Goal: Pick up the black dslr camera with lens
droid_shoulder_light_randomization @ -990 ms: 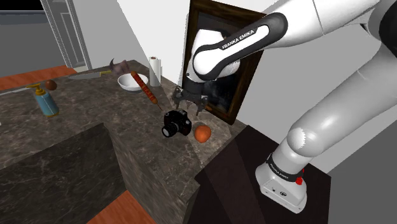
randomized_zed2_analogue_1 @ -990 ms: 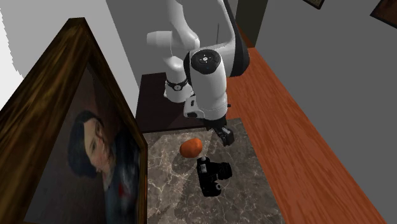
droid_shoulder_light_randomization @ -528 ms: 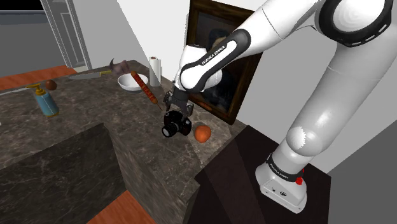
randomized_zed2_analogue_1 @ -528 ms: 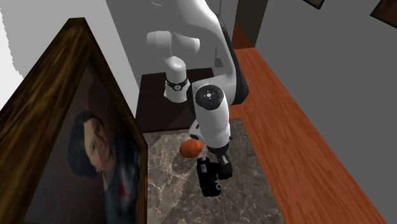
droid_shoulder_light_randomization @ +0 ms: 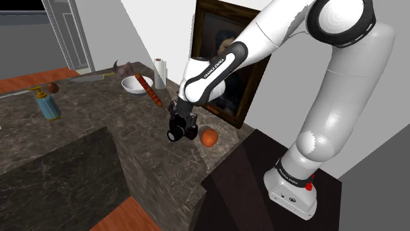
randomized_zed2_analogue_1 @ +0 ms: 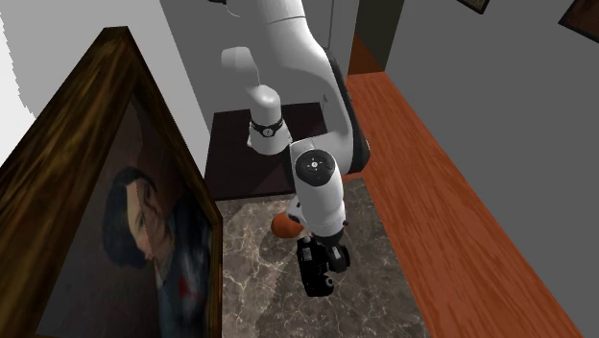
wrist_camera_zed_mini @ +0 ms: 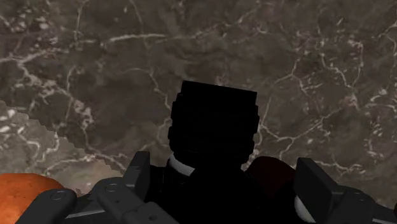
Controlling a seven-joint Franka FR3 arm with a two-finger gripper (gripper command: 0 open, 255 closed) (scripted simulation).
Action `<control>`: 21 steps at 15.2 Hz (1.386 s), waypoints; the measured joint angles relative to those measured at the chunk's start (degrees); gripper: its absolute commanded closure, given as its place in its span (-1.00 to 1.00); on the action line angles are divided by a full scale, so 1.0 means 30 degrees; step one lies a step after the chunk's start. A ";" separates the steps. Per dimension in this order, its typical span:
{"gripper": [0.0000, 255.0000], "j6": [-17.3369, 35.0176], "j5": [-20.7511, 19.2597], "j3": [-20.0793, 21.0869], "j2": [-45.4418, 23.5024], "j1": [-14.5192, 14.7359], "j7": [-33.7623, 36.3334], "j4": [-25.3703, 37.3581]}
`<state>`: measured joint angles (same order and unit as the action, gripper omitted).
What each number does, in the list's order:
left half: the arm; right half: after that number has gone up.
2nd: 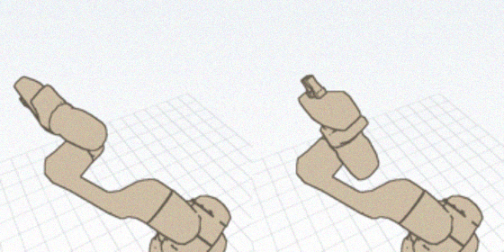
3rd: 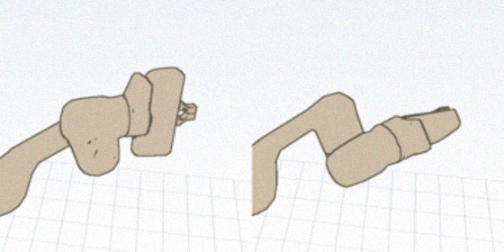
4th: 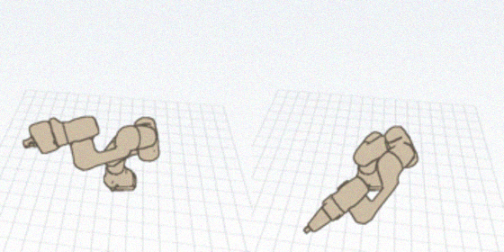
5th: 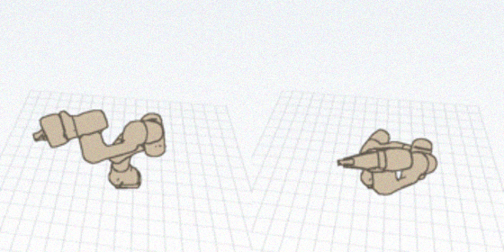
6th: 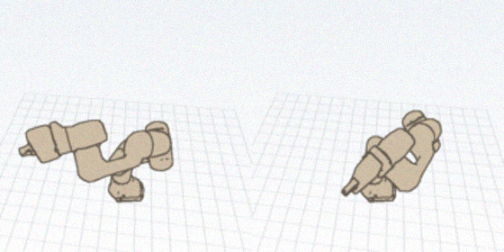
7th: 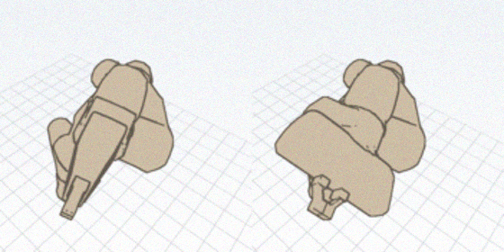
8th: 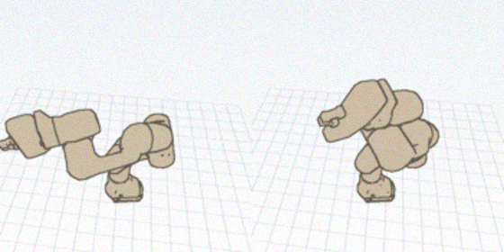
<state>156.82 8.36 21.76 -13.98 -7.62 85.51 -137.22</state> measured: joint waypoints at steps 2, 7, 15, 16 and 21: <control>1.00 0.0296 -0.0123 -0.0067 -0.0282 0.0083 0.0083 -0.0018; 1.00 0.0384 -0.0166 -0.0075 -0.0361 0.0119 0.0105 -0.0013; 1.00 -0.0146 0.0053 0.0053 0.0171 0.0001 0.0038 -0.0018; 1.00 -0.0377 0.0138 0.0105 0.0395 -0.0035 0.0017 -0.0002; 1.00 -0.1639 0.0672 0.0335 0.1661 -0.0276 -0.0248 0.0034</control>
<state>151.90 10.38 22.77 -9.00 -8.45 84.77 -137.11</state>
